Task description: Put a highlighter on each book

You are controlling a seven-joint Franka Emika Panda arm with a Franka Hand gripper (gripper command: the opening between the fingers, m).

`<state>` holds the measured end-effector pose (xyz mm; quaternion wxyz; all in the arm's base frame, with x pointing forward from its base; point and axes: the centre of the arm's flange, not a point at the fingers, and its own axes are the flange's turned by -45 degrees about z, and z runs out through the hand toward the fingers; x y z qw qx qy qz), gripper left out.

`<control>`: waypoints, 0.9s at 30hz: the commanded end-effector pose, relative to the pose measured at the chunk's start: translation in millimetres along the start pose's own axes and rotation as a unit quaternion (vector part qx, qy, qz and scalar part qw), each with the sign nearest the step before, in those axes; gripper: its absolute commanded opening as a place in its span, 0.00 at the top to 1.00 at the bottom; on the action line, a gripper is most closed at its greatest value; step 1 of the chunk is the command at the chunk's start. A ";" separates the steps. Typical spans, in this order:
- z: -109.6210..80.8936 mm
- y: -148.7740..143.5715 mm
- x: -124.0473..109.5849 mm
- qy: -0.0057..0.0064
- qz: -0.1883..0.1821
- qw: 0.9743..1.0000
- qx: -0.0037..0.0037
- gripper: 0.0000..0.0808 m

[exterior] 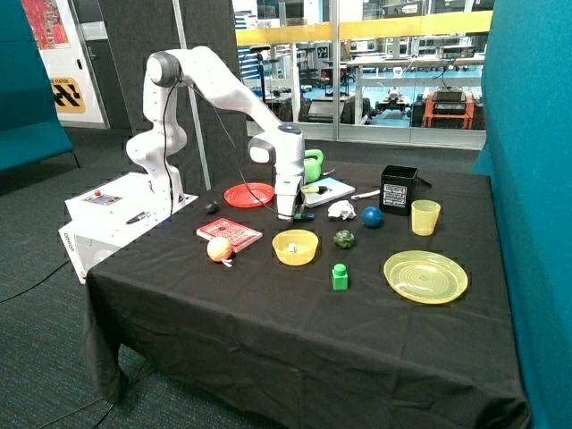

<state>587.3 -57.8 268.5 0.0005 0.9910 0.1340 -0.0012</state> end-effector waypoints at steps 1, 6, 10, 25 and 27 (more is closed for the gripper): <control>-2.6 -0.7 -8.1 0.001 -0.002 1.000 0.000 1.00; -12.8 -0.3 -9.4 0.001 -0.005 1.000 0.000 1.00; -25.2 0.0 -8.5 0.001 -0.008 1.000 0.000 1.00; -59.2 -2.5 -26.7 0.001 -0.020 1.000 0.000 1.00; -63.2 -1.9 -34.4 0.001 -0.021 1.000 0.000 1.00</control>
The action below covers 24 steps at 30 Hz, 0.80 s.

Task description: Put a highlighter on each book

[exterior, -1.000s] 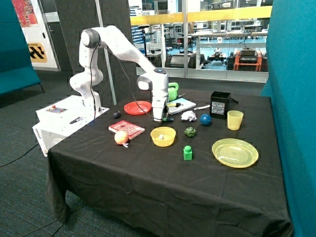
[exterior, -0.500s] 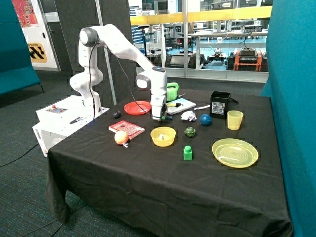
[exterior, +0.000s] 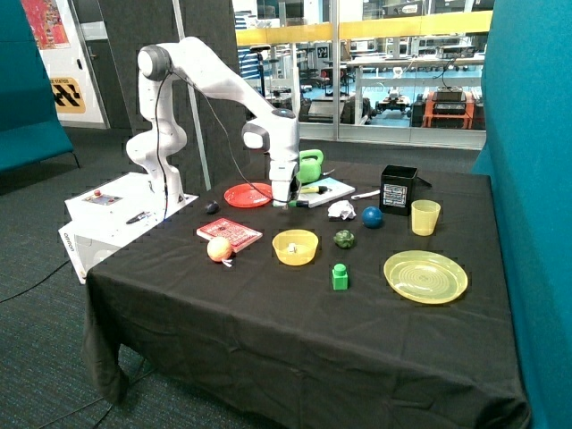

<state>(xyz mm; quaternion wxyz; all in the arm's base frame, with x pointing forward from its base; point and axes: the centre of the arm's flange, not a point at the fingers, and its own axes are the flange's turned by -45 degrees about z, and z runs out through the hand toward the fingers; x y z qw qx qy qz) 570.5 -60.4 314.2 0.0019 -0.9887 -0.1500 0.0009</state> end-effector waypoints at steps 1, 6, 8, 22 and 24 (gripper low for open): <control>-20.4 0.0 -23.4 0.001 -0.004 1.000 -0.002 1.00; -30.0 4.3 -46.7 0.001 -0.001 1.000 -0.002 1.00; -33.5 7.5 -57.0 0.001 0.002 1.000 -0.002 1.00; -45.7 44.1 -119.1 0.001 0.035 0.999 -0.002 1.00; -46.0 48.4 -123.9 0.001 0.040 0.999 -0.002 1.00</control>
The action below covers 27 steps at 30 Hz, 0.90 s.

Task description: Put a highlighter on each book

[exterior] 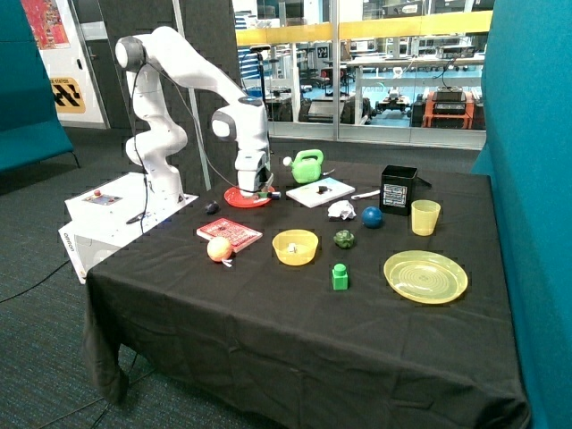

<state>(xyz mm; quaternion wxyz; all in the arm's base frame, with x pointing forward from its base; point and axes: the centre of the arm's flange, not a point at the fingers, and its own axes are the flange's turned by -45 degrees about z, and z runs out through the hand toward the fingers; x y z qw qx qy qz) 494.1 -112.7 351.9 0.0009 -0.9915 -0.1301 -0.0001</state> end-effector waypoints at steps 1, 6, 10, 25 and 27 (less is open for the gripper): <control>-8.4 26.2 -37.6 0.000 0.024 1.000 -0.001 1.00; -7.9 41.1 -50.5 0.000 0.039 0.999 -0.001 1.00; -6.3 54.1 -58.8 0.000 0.052 0.999 -0.001 1.00; 12.8 90.7 -82.3 0.000 0.090 0.996 -0.001 1.00; 17.8 90.6 -83.9 0.000 0.091 0.996 -0.001 1.00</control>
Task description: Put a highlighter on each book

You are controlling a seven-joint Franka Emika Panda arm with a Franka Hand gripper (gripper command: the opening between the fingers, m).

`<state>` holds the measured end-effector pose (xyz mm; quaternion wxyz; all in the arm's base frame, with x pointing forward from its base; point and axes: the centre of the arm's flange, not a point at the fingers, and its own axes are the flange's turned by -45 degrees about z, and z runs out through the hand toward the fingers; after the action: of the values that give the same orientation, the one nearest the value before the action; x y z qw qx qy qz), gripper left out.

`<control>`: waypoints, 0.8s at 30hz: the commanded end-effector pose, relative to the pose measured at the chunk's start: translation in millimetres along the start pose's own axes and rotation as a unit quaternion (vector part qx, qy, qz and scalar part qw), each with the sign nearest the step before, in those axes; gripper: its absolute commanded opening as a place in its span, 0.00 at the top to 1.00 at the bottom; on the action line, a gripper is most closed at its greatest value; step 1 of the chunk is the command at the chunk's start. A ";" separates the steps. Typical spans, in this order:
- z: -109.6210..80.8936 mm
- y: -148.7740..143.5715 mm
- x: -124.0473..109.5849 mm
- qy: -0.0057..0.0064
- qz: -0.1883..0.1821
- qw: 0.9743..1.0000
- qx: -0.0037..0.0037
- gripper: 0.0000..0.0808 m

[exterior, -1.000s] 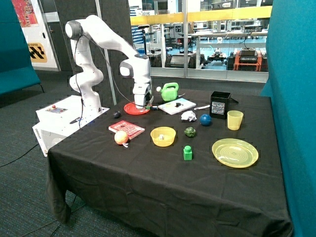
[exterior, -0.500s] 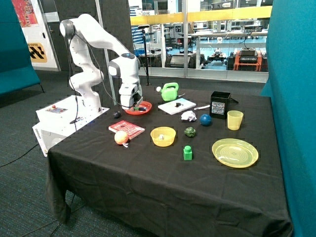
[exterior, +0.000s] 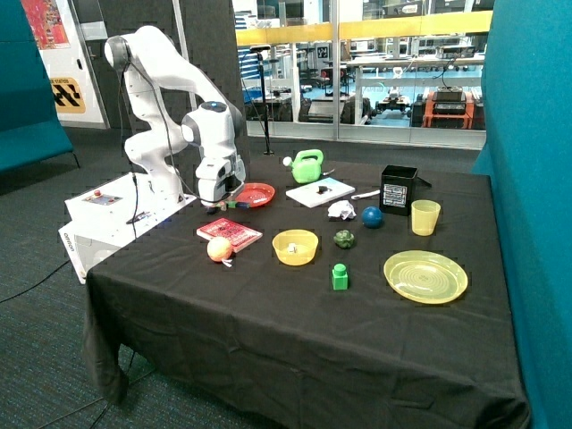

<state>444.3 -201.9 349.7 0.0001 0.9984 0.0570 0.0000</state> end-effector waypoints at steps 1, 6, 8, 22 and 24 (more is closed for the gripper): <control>18.4 18.5 -11.0 0.000 0.020 1.000 0.000 1.00; 29.6 16.5 -16.3 0.000 0.018 1.000 0.000 1.00; 33.2 16.9 -17.8 0.000 0.020 1.000 0.000 1.00; 54.6 26.1 -27.7 0.000 0.029 1.000 0.000 1.00; 57.5 26.6 -29.0 0.000 0.033 0.999 0.000 1.00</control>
<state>424.6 -225.4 307.6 0.0019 0.9995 0.0324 -0.0011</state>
